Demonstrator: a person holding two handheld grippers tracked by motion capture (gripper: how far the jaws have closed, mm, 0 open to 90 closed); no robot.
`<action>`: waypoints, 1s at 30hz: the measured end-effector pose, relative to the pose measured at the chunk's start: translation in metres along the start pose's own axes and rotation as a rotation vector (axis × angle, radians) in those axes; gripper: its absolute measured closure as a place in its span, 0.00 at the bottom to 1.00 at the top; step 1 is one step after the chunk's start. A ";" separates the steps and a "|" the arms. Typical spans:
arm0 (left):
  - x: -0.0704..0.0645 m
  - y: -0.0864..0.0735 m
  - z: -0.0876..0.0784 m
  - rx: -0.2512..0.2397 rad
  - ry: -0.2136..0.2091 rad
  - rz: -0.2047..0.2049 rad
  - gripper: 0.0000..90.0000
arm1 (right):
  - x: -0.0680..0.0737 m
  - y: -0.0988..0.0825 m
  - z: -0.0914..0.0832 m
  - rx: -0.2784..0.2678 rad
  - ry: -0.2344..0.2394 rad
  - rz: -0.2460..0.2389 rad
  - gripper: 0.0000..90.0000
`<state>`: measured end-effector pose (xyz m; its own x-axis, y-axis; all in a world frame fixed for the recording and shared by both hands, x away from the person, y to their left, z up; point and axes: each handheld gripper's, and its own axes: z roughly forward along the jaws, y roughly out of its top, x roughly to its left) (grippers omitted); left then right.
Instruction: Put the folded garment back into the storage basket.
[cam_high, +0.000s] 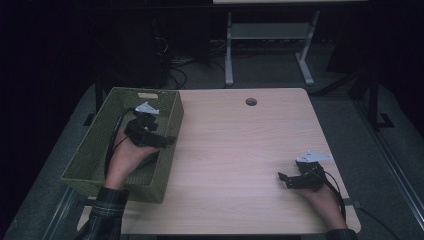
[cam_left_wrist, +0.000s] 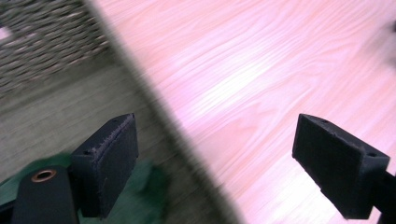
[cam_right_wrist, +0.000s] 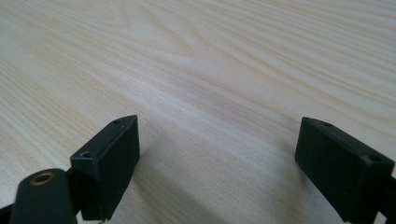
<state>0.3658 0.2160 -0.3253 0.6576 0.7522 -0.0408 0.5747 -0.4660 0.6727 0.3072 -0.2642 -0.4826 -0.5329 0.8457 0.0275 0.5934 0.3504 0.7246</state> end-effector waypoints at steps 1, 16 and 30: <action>-0.005 0.002 0.003 -0.001 -0.010 0.006 0.15 | 0.000 0.000 0.000 0.000 0.000 0.000 0.15; -0.071 0.010 0.050 -0.035 -0.088 0.066 0.16 | 0.000 0.000 0.000 -0.001 0.000 -0.001 0.15; -0.092 -0.018 0.098 -0.085 -0.105 0.096 0.16 | 0.000 0.000 0.000 0.000 0.000 -0.001 0.15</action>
<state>0.3420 0.1096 -0.4061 0.7577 0.6508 -0.0474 0.4663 -0.4892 0.7371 0.3072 -0.2643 -0.4826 -0.5333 0.8455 0.0270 0.5931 0.3510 0.7246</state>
